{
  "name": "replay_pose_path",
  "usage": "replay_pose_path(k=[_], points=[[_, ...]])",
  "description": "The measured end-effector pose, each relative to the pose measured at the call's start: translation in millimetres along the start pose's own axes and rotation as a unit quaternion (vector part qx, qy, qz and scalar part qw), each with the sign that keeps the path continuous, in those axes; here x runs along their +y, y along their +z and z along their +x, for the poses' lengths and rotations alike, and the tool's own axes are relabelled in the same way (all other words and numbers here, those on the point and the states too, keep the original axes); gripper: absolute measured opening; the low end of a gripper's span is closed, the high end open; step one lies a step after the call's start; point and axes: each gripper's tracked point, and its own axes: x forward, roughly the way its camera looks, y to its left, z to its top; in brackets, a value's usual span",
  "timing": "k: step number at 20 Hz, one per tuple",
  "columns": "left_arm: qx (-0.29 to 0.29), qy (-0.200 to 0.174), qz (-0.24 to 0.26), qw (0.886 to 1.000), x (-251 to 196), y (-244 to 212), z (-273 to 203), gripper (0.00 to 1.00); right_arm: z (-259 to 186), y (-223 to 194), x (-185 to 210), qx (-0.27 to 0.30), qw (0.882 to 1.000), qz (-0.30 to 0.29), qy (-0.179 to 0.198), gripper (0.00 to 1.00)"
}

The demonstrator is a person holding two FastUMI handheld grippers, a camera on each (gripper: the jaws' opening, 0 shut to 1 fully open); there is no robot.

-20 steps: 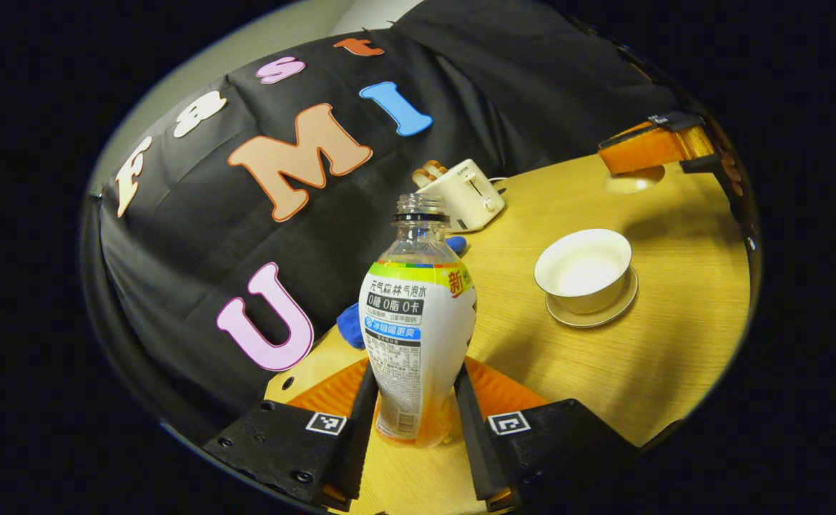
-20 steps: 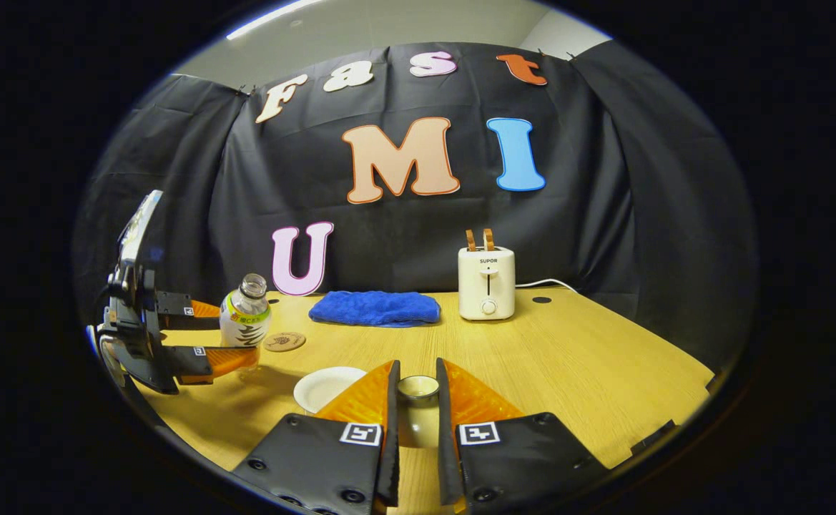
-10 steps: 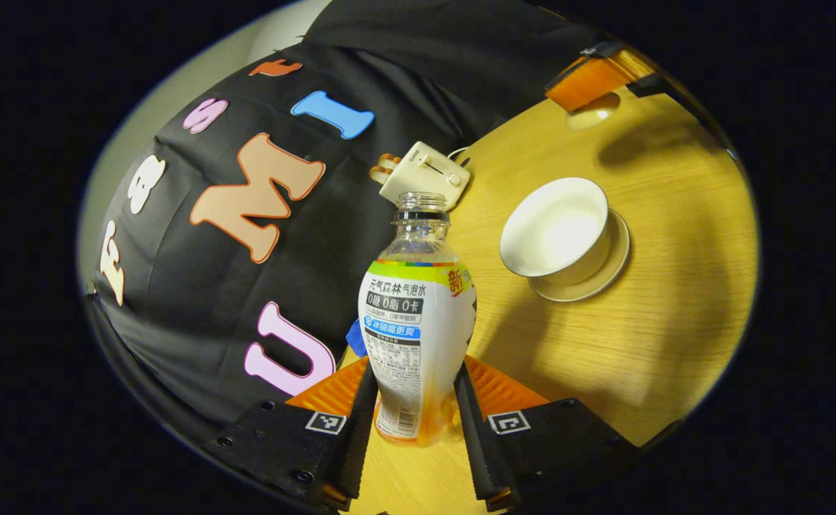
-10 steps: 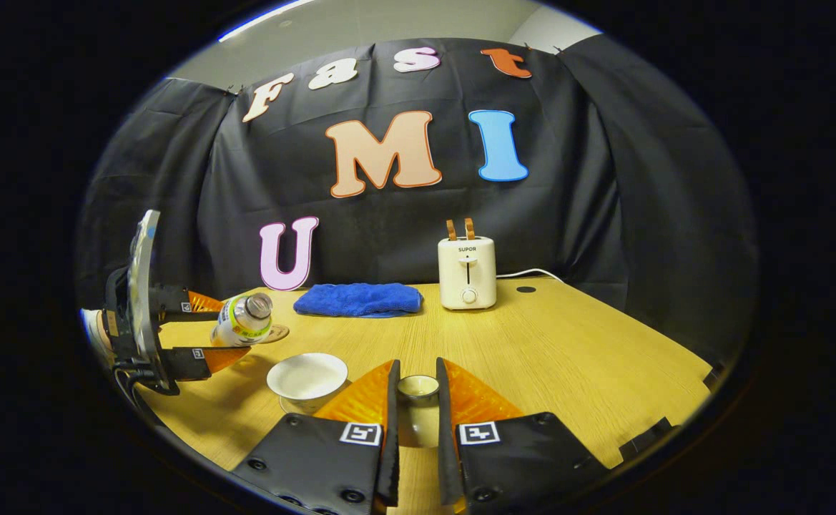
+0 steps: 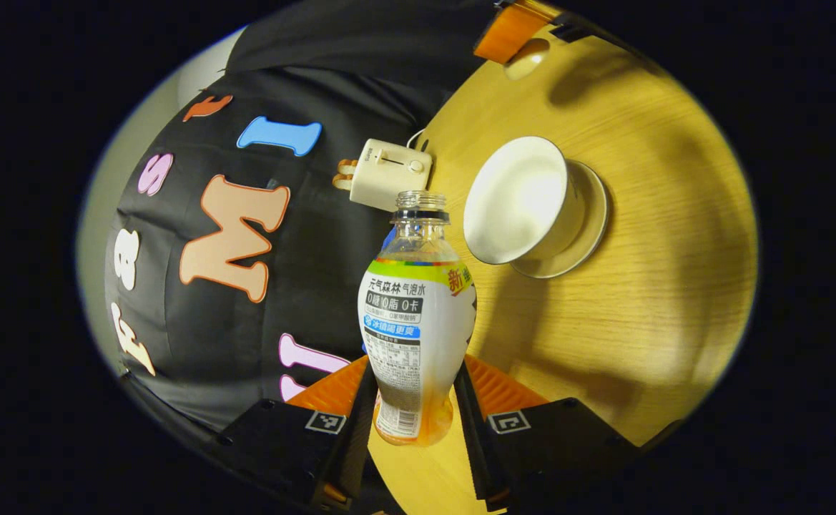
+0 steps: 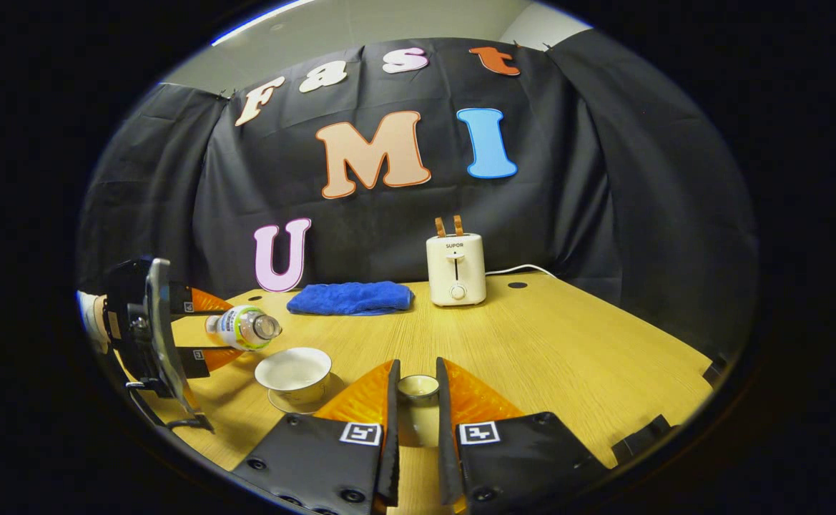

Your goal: Open the teacup lid with one hand, grasp the water bottle and pour water into the teacup with the other hand; after pouring, place the water bottle on the coaster and then close the teacup lid.

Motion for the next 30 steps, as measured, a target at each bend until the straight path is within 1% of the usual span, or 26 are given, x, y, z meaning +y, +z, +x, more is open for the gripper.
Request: replay_pose_path(k=[3,6,7,10,11,12,14,15,16,17,23,26,30], points=[[0.009,0.002,0.027,1.000,0.6,-1.2,1.3,0.57,-2.5,3.6,-4.3,-0.003,1.000,-0.003,-0.003,0.25],[0.019,-0.004,0.047,0.999,1.1,-2.2,2.9,0.57,-5.8,10.6,-9.9,-0.012,1.000,0.001,-0.009,0.25],[0.019,-0.004,0.057,0.998,2.0,-2.2,2.9,0.58,-6.6,12.7,-11.9,-0.015,1.000,0.002,-0.012,0.28],[0.019,0.000,0.085,0.996,5.1,0.9,-0.2,0.57,-7.7,9.7,-13.1,-0.011,1.000,0.004,-0.013,0.22],[0.021,0.001,0.090,0.996,7.8,0.6,-1.9,0.57,-7.2,8.2,-12.6,-0.009,1.000,0.005,-0.012,0.22],[0.021,0.001,0.093,0.995,10.1,1.1,-2.0,0.57,-7.1,7.5,-11.5,-0.007,1.000,0.005,-0.011,0.25],[0.023,0.001,0.105,0.994,13.4,1.7,-1.7,0.57,-6.2,6.9,-7.8,-0.007,1.000,0.005,-0.007,0.25],[0.025,0.002,0.114,0.993,15.6,0.6,-0.2,0.57,-6.4,7.0,-6.5,-0.007,1.000,0.003,-0.005,0.25],[0.027,0.003,0.123,0.992,16.4,-0.7,1.2,0.57,-6.4,6.4,-5.5,-0.008,1.000,0.002,-0.004,0.22],[0.031,0.004,0.131,0.991,18.2,-2.6,2.7,0.57,-6.2,6.2,-4.9,-0.006,1.000,0.002,-0.003,0.25],[0.055,-0.003,0.170,0.984,18.2,-13.6,-0.9,0.57,-3.7,1.6,-3.0,-0.001,1.000,0.007,0.002,0.25],[0.056,0.005,0.197,0.979,25.0,-9.8,-4.0,0.57,-3.2,-2.4,-0.7,0.005,1.000,0.008,0.005,0.25],[0.055,0.009,0.220,0.974,27.1,-6.0,-5.7,0.57,-4.9,2.0,0.8,-0.001,1.000,0.004,0.007,0.25]])
